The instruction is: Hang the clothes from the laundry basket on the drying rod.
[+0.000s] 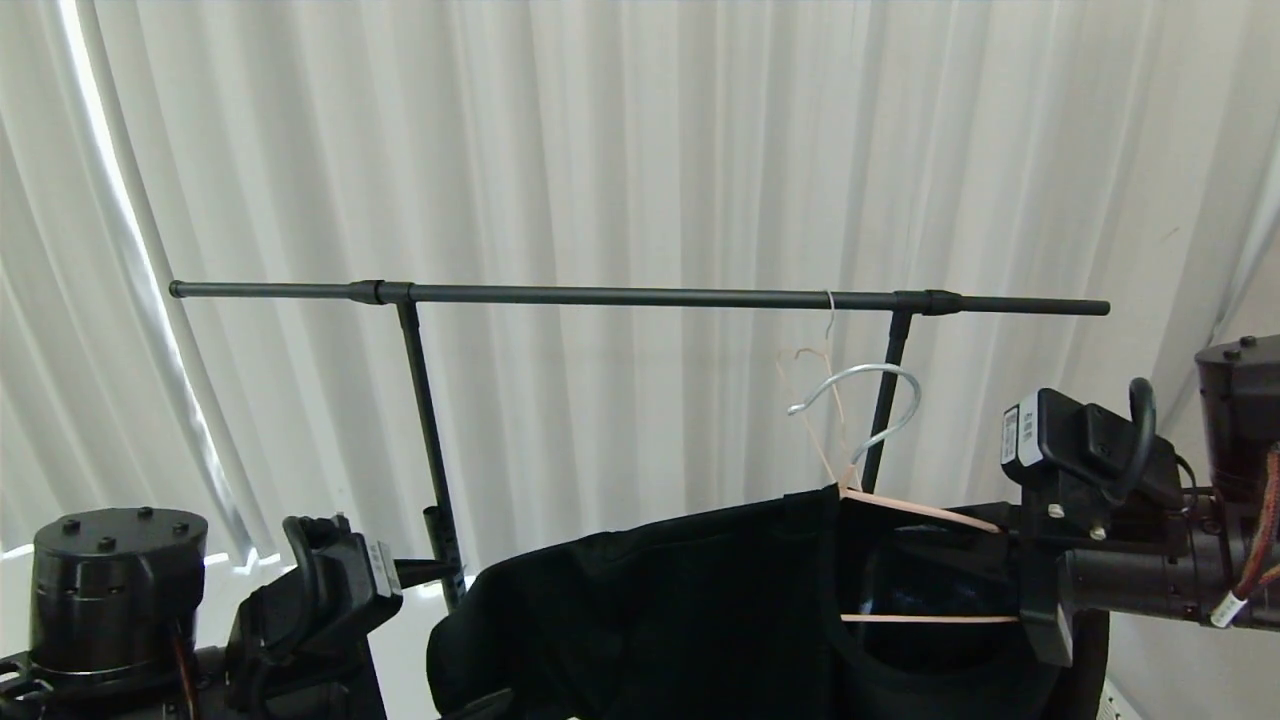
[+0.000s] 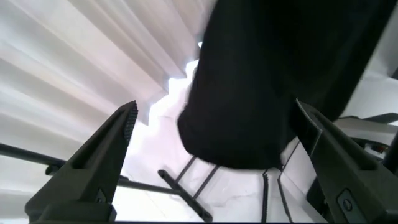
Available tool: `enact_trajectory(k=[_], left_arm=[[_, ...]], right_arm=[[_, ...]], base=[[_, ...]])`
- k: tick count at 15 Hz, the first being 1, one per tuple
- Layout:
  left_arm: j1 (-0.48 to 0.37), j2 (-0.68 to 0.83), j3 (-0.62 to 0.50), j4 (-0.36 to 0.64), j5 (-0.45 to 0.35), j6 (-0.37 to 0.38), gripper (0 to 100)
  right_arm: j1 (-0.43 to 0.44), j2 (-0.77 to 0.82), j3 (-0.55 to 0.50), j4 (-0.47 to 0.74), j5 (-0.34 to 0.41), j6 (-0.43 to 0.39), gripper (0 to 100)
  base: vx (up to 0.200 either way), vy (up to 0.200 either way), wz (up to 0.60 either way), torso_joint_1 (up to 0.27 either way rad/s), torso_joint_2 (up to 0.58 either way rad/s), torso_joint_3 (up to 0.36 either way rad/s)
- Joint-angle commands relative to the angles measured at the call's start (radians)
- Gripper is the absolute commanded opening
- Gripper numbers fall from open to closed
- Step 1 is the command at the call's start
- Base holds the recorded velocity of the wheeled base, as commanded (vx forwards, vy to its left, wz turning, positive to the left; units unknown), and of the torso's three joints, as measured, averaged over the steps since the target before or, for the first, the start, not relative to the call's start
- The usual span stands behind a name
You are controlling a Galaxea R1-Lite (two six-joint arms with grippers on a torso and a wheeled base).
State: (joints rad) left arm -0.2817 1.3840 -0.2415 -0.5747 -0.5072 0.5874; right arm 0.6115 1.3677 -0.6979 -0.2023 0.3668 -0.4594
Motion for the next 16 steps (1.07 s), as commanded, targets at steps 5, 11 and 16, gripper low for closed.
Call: enact_trajectory(k=[5, 11, 16], left_arm=[[0.078, 0.067, -0.036, -0.001, 0.015, 0.002, 0], [0.389, 0.069, -0.032, -0.001, 0.018, 0.040, 0], [0.340, 0.050, -0.047, -0.001, 0.021, 0.107, 0]], right_arm=[[-0.007, -0.019, 0.008, 0.000, -0.006, 0.004, 0], [-0.101, -0.019, 0.012, 0.003, -0.008, 0.004, 0], [-0.105, -0.019, 0.011, 0.003, -0.009, 0.004, 0]], base=[[0.000, 0.000, 0.00, 0.000, 0.00, 0.000], [0.000, 0.000, 0.00, 0.000, 0.00, 0.000], [0.000, 0.000, 0.00, 0.000, 0.00, 0.000]])
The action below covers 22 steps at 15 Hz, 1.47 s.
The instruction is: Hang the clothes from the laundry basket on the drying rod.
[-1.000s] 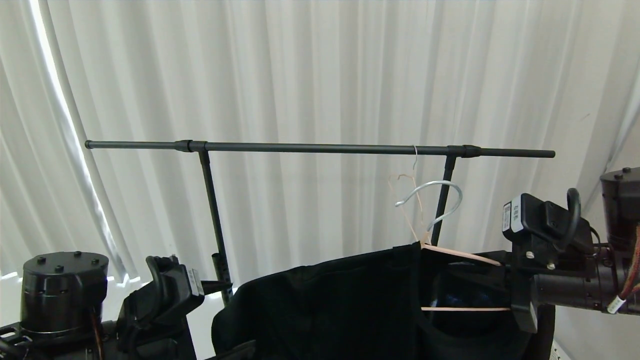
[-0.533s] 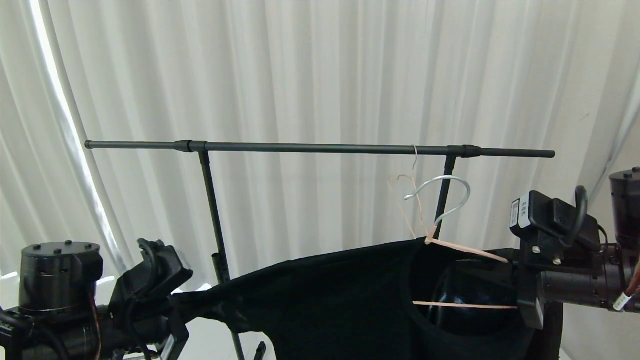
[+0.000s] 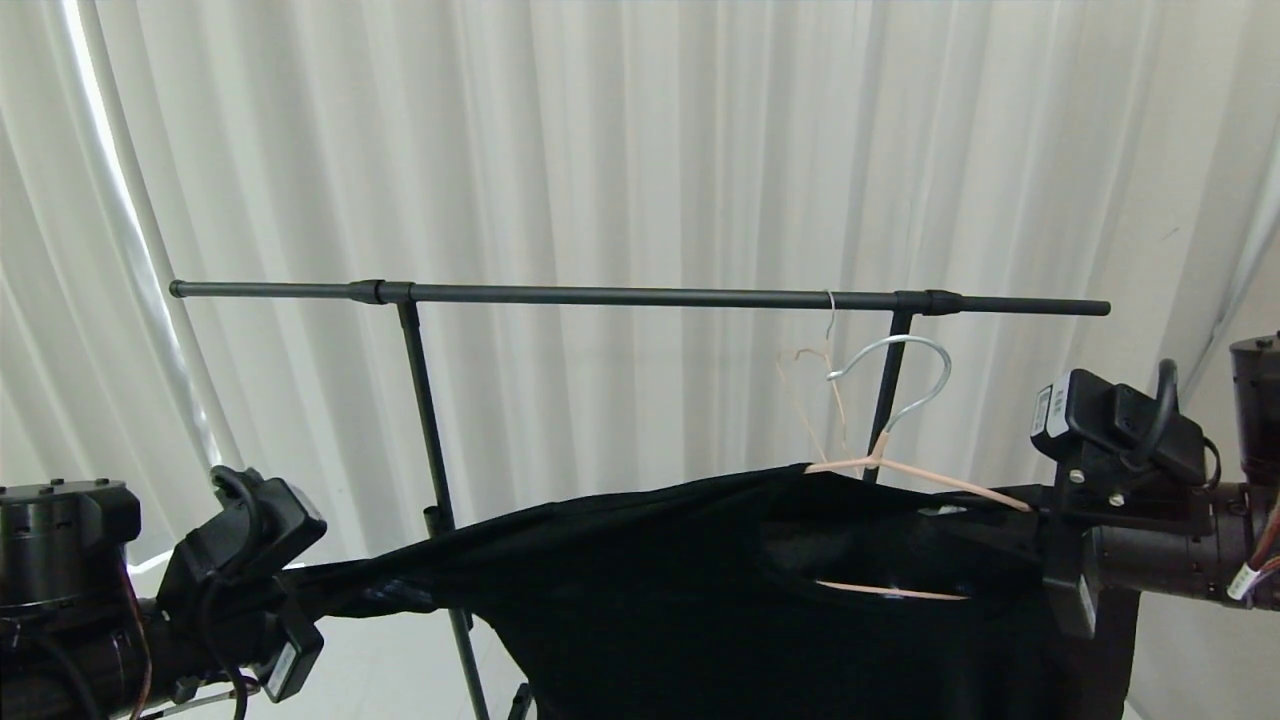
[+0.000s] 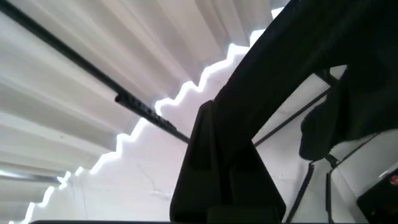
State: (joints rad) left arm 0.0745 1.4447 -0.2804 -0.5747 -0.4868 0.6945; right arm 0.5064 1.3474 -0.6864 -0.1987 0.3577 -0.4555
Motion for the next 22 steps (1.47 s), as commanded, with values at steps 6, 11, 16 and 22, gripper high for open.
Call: enact_trajectory(k=[6, 11, 16, 22], left_arm=[[-0.124, -0.135, -0.009, -0.001, -0.032, -0.155, 100], [-0.234, -0.247, -0.056, -0.001, -0.032, -0.368, 100], [-0.246, -0.282, -0.181, -0.001, -0.026, -0.532, 100], [-0.237, -0.181, -0.167, 0.001, 0.369, -0.418, 100]], right_arm=[[-0.008, 0.001, -0.002, -0.001, -0.003, 0.001, 0], [-0.081, 0.001, 0.001, 0.005, -0.016, 0.001, 0], [-0.138, 0.001, 0.014, 0.068, -0.040, 0.001, 0], [-0.141, -0.014, -0.015, 0.119, -0.229, 0.049, 0]], base=[[0.000, 0.000, 0.00, 0.000, 0.00, 0.000], [0.000, 0.000, 0.00, 0.000, 0.00, 0.000], [0.000, 0.000, 0.00, 0.000, 0.00, 0.000], [0.000, 0.000, 0.00, 0.000, 0.00, 0.000]])
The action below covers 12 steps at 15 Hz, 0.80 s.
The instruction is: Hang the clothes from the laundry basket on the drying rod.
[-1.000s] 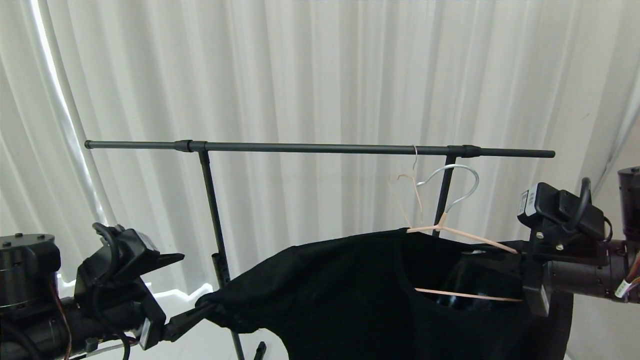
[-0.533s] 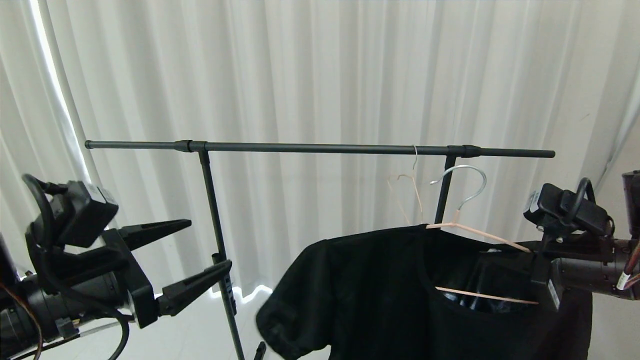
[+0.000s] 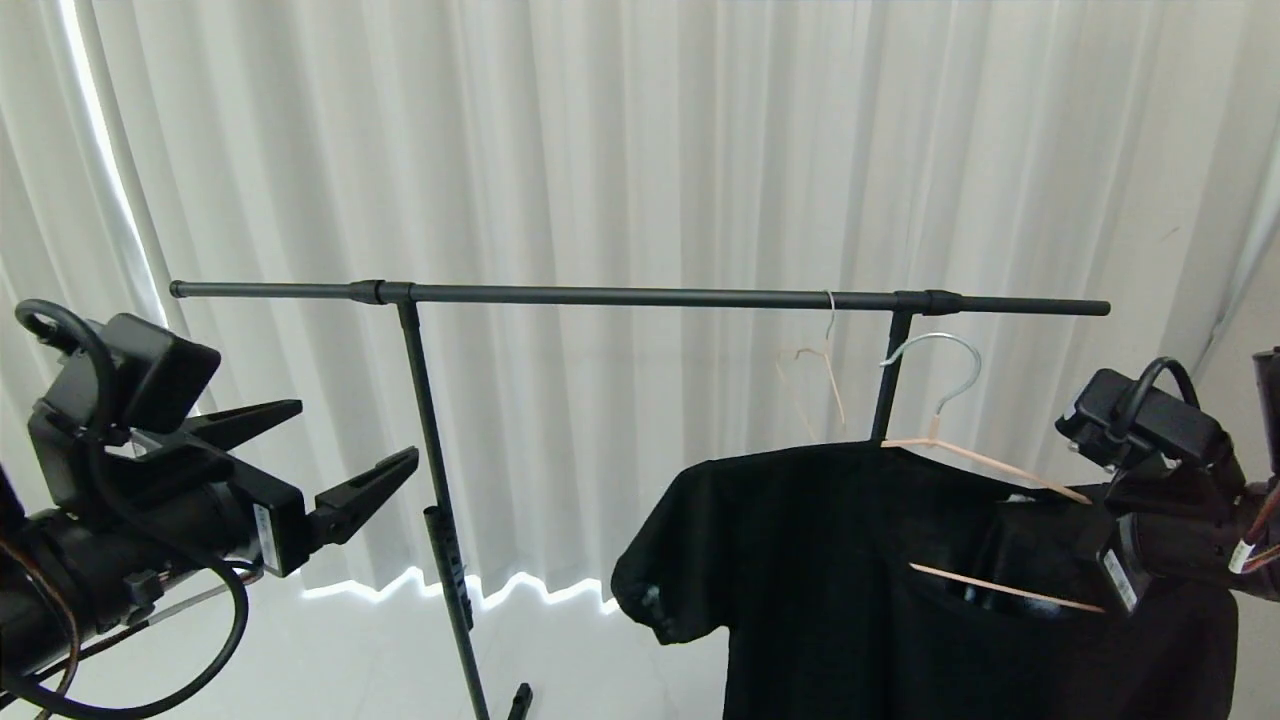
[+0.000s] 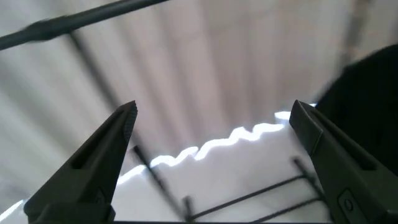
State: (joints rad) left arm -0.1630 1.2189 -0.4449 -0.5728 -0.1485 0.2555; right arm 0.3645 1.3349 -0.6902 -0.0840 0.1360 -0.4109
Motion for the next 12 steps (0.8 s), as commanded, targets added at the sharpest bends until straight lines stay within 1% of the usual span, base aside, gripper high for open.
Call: enact_trajectory(k=[1, 2, 4, 8, 10, 11, 12], left_arm=[[0.000, 0.047, -0.003, -0.001, 0.067, 0.025, 100], [0.000, 0.044, 0.002, -0.001, 0.070, 0.025, 100], [-0.001, 0.036, 0.009, -0.001, 0.069, 0.024, 100], [-0.001, 0.039, 0.009, -0.001, 0.069, 0.025, 100], [-0.001, 0.037, 0.018, -0.001, 0.070, 0.025, 100], [-0.001, 0.037, 0.020, -0.001, 0.070, 0.027, 100], [-0.004, 0.037, 0.020, -0.001, 0.070, 0.027, 100]], right_arm=[[0.001, -0.016, -0.034, 0.058, -0.056, 0.038, 0], [0.001, -0.028, -0.058, 0.119, -0.085, 0.066, 0], [0.001, -0.062, -0.091, 0.214, -0.121, 0.110, 0], [0.001, -0.137, -0.107, 0.320, -0.145, 0.124, 0], [-0.001, -0.169, -0.183, 0.463, -0.145, 0.145, 0], [-0.001, -0.171, -0.206, 0.497, -0.145, 0.158, 0], [-0.001, -0.171, -0.262, 0.569, -0.147, 0.175, 0]], base=[[0.000, 0.000, 0.00, 0.000, 0.00, 0.000], [0.000, 0.000, 0.00, 0.000, 0.00, 0.000], [0.000, 0.000, 0.00, 0.000, 0.00, 0.000], [0.000, 0.000, 0.00, 0.000, 0.00, 0.000], [0.000, 0.000, 0.00, 0.000, 0.00, 0.000], [0.000, 0.000, 0.00, 0.000, 0.00, 0.000], [0.000, 0.000, 0.00, 0.000, 0.00, 0.000]])
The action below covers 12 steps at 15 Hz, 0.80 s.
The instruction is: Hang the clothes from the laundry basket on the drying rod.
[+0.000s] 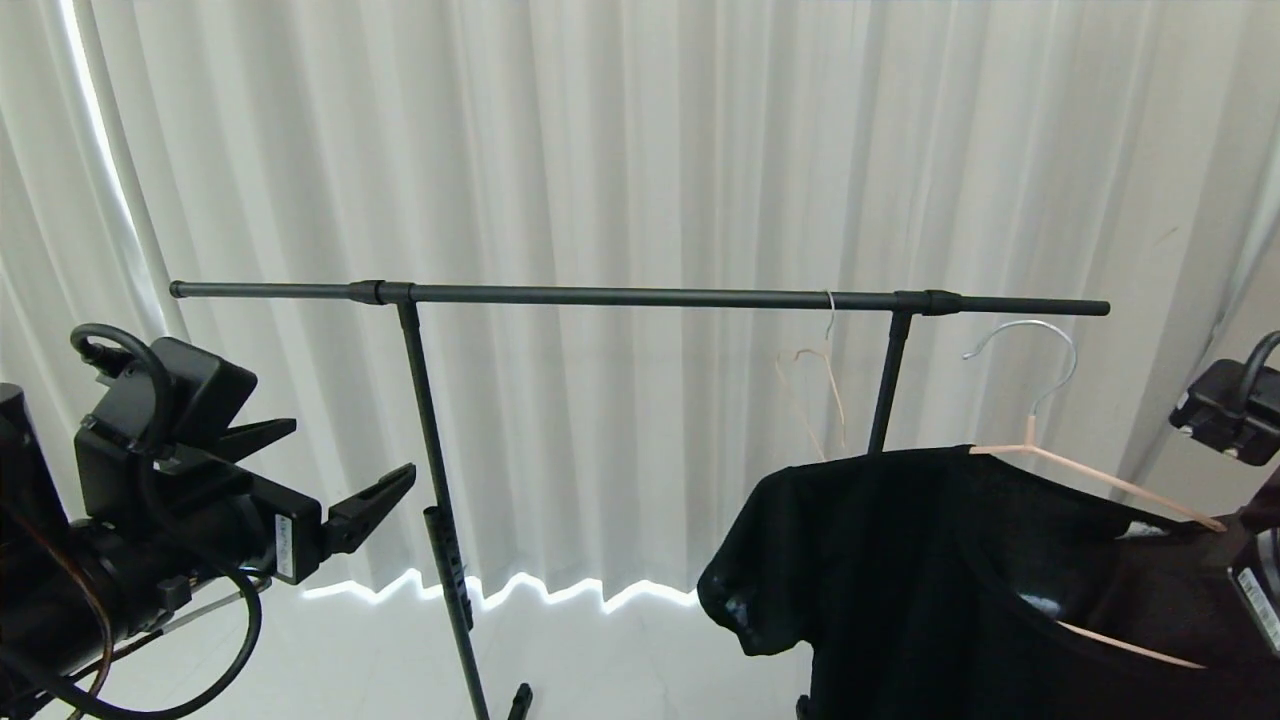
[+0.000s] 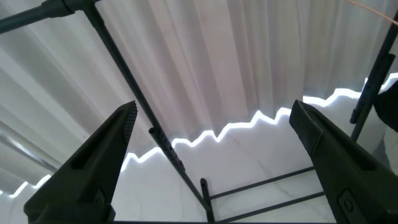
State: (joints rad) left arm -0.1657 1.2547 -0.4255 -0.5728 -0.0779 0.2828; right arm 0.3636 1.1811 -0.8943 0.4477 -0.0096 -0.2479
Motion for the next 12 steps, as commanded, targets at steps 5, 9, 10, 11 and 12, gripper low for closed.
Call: enact_trajectory(k=[5, 9, 10, 11, 12], left_arm=[[0.002, 0.003, 0.002, -0.002, 0.038, 0.044, 100], [-0.003, -0.001, -0.010, -0.002, 0.038, 0.067, 100], [-0.001, 0.000, -0.009, -0.004, 0.040, 0.095, 100], [-0.001, 0.002, -0.010, -0.002, 0.040, 0.098, 100], [-0.003, 0.003, -0.010, -0.002, 0.038, 0.099, 100]], right_arm=[[0.001, -0.015, -0.104, 0.177, -0.079, 0.015, 0], [0.001, -0.001, -0.109, 0.175, -0.078, 0.052, 0], [0.003, 0.000, -0.109, 0.174, -0.078, 0.070, 0], [0.003, -0.001, -0.106, 0.175, -0.078, 0.076, 0], [0.001, -0.001, -0.104, 0.175, -0.078, 0.076, 0]], base=[[0.000, 0.000, 0.00, 0.000, 0.00, 0.000], [0.000, 0.000, 0.00, 0.000, 0.00, 0.000], [0.000, 0.200, 0.00, -0.007, 0.00, 0.002], [0.000, 0.200, 0.00, 0.007, 0.00, -0.007], [0.000, 0.200, 0.00, -0.002, 0.00, 0.007]])
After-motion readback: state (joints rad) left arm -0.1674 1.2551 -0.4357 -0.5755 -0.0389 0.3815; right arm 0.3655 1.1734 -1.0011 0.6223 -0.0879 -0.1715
